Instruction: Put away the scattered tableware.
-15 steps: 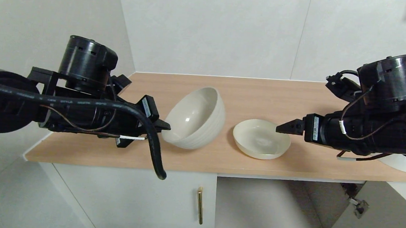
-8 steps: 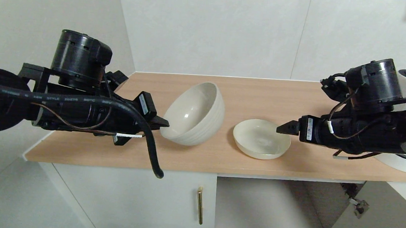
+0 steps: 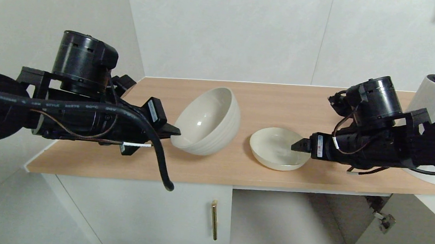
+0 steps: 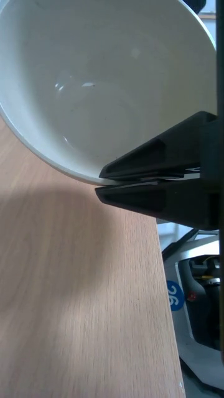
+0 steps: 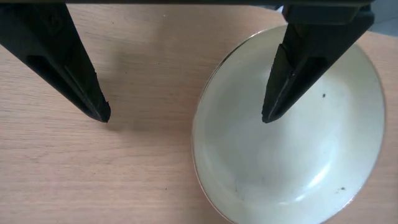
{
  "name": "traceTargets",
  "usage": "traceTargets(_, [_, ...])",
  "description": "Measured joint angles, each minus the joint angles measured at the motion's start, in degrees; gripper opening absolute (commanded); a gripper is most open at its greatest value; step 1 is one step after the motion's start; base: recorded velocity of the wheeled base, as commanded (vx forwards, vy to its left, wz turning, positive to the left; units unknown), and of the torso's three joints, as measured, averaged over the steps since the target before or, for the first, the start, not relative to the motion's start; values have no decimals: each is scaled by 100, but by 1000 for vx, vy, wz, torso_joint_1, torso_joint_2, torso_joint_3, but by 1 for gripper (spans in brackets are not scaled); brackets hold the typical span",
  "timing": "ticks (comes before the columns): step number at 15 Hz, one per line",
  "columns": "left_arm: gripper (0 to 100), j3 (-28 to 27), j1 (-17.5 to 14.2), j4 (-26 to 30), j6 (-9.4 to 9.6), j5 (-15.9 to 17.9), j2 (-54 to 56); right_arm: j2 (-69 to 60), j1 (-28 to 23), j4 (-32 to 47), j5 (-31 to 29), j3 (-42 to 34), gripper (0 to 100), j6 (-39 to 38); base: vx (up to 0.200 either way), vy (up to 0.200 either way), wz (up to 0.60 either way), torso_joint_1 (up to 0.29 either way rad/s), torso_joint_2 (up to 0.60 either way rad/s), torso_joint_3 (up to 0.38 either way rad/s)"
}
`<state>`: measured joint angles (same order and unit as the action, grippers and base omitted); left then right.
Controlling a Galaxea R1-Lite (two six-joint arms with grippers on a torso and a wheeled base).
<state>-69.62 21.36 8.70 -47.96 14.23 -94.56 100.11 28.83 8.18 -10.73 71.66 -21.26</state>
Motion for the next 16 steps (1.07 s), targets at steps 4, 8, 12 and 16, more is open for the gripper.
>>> traceTargets(4, [0,0,0,-1,0,0,10,59,5,-22,0,9,0,-9,0,0,0,0,0,0])
traceTargets(8, [0,0,-2,0,-2,2,13,80,38,-72,6,0,0,-9,0,0,0,0,0,0])
traceTargets(12, [0,33,0,2,28,0,60,38,41,-68,30,-5,0,-20,0,0,0,0,0,0])
traceTargets(16, [0,160,-50,139,524,0,286,-354,40,156,80,-112,0,-9,0,0,0,0,0,0])
